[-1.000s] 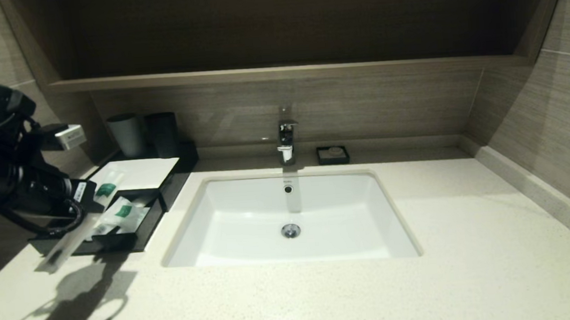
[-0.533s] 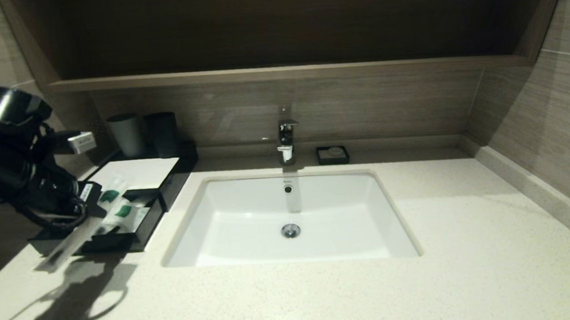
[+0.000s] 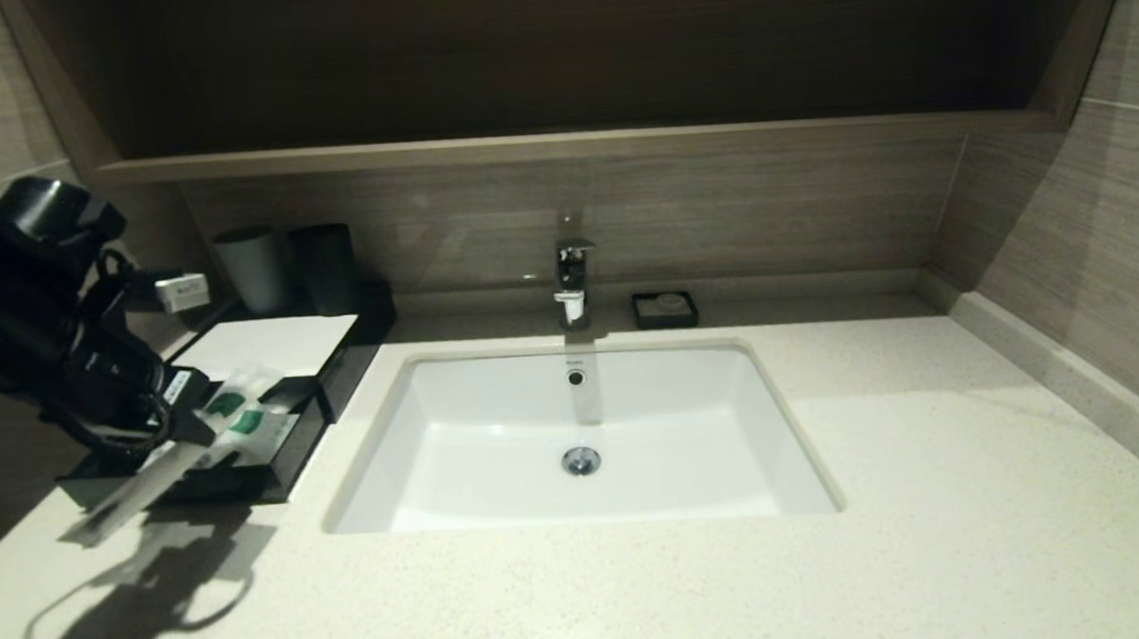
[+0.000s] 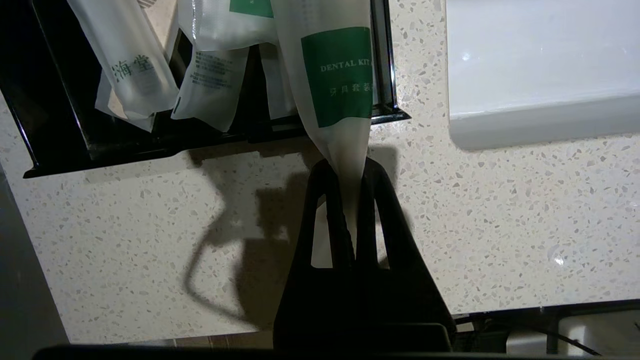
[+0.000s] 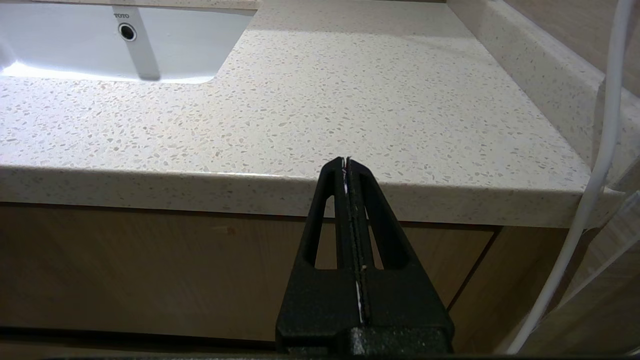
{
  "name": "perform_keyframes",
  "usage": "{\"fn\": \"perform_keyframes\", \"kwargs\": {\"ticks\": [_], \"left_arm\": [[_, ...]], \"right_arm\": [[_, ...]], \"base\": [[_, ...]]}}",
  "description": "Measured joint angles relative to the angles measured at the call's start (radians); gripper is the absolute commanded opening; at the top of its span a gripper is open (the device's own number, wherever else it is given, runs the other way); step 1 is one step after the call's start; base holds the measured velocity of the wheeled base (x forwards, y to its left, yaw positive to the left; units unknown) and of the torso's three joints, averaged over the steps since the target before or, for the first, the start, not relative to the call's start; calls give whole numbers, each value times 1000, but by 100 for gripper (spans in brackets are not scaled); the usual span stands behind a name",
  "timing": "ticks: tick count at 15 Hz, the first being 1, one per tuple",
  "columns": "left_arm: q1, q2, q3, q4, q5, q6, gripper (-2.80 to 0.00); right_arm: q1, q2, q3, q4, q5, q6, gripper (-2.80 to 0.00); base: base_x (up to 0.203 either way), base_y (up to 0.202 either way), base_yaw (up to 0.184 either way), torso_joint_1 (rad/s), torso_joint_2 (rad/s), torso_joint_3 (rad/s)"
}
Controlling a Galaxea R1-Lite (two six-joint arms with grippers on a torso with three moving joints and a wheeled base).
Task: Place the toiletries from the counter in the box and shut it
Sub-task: Place the bathroom toiletry into the drawer
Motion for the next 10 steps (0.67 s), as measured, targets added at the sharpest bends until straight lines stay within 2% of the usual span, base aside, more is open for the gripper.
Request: {"fn": "perform_keyframes", "kwargs": {"ticks": [3,10], "left_arm": [[0,33,-69,80,-6,1,-280],[0,126,-163,148,-9,0,-280]], "right_arm": [[0,0,0,0,0,0,-280],[0,0,0,0,0,0,-280]], "base": [[0,0,0,0,0,0],[0,0,0,0,0,0]]}}
